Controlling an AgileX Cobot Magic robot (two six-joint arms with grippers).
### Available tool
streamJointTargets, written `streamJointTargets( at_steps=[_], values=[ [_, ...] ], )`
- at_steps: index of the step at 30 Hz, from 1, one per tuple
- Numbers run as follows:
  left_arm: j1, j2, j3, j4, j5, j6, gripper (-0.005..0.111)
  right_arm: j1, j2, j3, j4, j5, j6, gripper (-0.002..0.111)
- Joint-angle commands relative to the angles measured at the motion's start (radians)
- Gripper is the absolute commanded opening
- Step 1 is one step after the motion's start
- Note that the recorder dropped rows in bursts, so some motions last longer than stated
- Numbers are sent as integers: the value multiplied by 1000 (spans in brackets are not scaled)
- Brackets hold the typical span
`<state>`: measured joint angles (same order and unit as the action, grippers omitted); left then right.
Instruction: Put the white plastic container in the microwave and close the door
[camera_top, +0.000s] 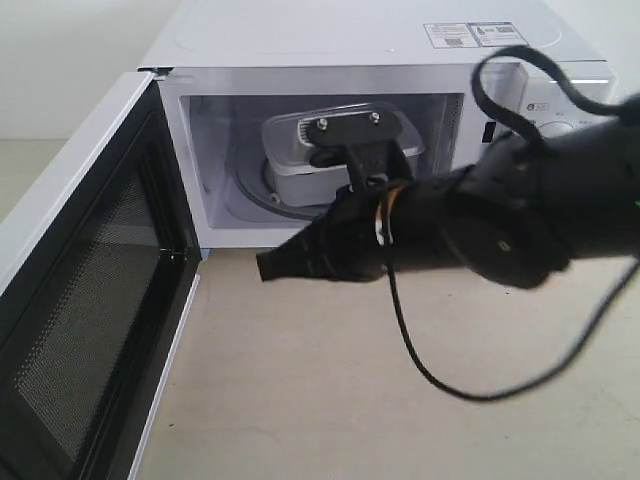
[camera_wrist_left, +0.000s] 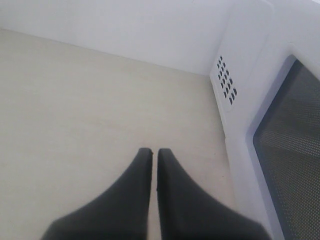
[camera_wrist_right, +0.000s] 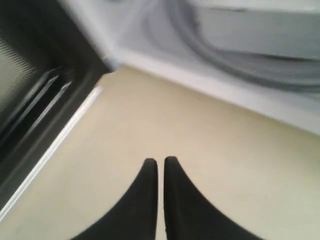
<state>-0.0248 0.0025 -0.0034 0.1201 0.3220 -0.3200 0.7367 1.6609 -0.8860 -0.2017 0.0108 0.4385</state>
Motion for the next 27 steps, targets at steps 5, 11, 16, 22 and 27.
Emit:
streamJointTargets(
  at_steps=[5,11,16,22,27],
  values=[
    [2,-2,3,-4,-6,4,4,86,-311,395,-9,-441,-92,0],
    [2,-2,3,-4,-6,4,4,86,-526,634,184,-536,-312,0],
    [2,-2,3,-4,-6,4,4,86,-722,755,457,-534,-501,0],
    [2,-2,3,159,-161,8,4,86,-802,794,474,-466,-497,0],
    [2,-2,-5,347,-408,8,4,86,-802,794,474,-455,-497,0]
  ],
)
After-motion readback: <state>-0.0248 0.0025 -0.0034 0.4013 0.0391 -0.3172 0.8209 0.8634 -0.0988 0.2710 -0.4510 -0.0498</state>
